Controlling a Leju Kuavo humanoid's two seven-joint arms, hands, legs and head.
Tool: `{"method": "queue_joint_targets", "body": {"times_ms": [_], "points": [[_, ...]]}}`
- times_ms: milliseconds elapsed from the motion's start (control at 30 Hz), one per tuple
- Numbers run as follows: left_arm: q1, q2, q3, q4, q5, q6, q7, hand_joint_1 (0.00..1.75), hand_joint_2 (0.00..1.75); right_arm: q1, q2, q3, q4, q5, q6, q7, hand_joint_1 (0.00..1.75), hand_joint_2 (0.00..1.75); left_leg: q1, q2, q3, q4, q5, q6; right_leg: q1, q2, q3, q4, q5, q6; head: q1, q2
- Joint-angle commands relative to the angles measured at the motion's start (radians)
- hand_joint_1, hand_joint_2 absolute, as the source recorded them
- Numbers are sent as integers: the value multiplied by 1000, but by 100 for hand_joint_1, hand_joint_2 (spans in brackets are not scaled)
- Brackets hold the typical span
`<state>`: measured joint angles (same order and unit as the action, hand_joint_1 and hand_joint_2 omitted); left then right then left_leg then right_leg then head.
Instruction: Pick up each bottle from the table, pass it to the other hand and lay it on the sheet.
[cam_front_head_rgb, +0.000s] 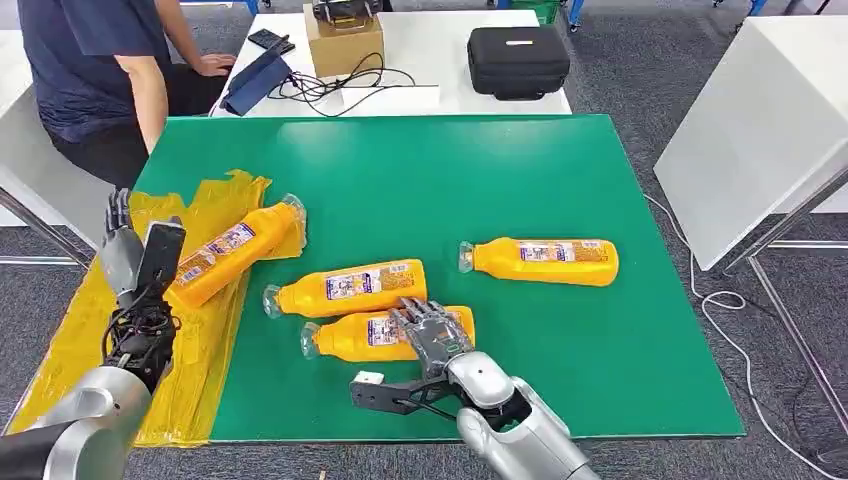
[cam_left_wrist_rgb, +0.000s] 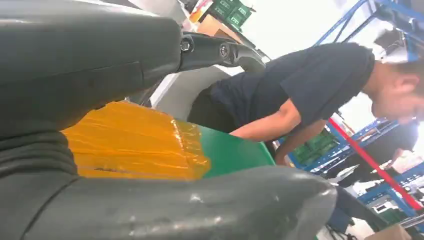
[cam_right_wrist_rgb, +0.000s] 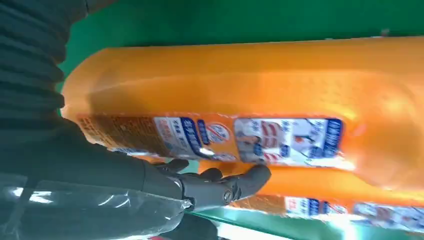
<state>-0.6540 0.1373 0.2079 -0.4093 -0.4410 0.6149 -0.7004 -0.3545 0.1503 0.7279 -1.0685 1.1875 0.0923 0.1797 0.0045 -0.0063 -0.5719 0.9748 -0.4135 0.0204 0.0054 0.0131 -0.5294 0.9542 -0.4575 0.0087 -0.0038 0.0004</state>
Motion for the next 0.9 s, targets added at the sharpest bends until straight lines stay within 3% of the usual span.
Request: {"method": "queue_joint_targets", "body": {"times_ms": [33, 67, 100, 133, 167, 267, 300, 333, 700, 833, 900], "points": [[5, -4, 56, -2, 1, -16, 2, 0, 0, 19, -12, -81, 47, 61, 18, 11, 0, 175, 1, -1, 3, 0, -2, -1, 1, -2, 4, -2, -1, 2, 0, 0], [8, -2, 57, -4, 0, -18, 2, 0, 0, 24, -18, -80, 51, 68, 19, 8, 0, 175, 1, -1, 3, 0, -1, 0, 1, -2, 4, -2, -1, 1, 0, 0], [10, -1, 61, -8, 2, -22, 2, 0, 0, 30, -23, -82, 58, 71, 19, 6, 17, 175, 1, -1, 3, 0, -2, -1, 1, -3, 5, -2, -1, 2, 0, 0], [13, 0, 62, -10, 2, -23, 2, 0, 0, 34, -28, -83, 63, 75, 18, 4, 58, 175, 1, -1, 2, 0, -1, 0, 1, -2, 4, -2, -1, 1, 0, 0], [13, 2, 61, -10, 0, -25, 2, 0, 0, 36, -33, -84, 69, 77, 17, 3, 147, 175, 1, -1, 3, 0, -1, 0, 1, -3, 5, -2, -1, 2, 0, 0], [14, 0, 61, -10, 1, -26, 2, 0, 0, 38, -41, -85, 72, 78, 16, 2, 152, 175, 1, -1, 2, -1, -1, 0, 1, -2, 3, -2, 0, 1, 0, 0], [12, 1, 61, -9, 1, -27, 2, 0, 0, 38, -43, -86, 73, 78, 16, 2, 171, 175, 1, -1, 3, -1, -1, 0, 1, -3, 5, -3, -1, 2, 0, 0], [10, 2, 62, -7, 0, -28, 2, 0, 0, 38, -45, -87, 76, 78, 16, 2, 173, 175, 1, -1, 2, -1, 0, 0, 1, -2, 3, -2, 0, 1, 0, 0], [-1, -3, 60, 2, 7, -63, 2, 0, 0, 34, -110, -78, 142, 60, 20, -39, 175, 175, 1, -4, 4, -1, 0, 0, 1, -4, 6, -3, -1, 1, 0, 0], [-41, -26, 118, 20, 92, -187, 2, 0, 0, -7, -110, -94, 177, -124, 66, -166, 175, 175, 2, -7, 5, -1, 0, 0, 2, -7, 8, -4, 0, 2, 0, 0], [-44, -28, 117, 19, 91, -185, 5, 0, 0, -14, -111, -94, 177, -129, 70, -168, 175, 175, 1, -5, 4, 0, 1, 0, 1, -5, 5, -3, 0, 1, 0, 0]]}}
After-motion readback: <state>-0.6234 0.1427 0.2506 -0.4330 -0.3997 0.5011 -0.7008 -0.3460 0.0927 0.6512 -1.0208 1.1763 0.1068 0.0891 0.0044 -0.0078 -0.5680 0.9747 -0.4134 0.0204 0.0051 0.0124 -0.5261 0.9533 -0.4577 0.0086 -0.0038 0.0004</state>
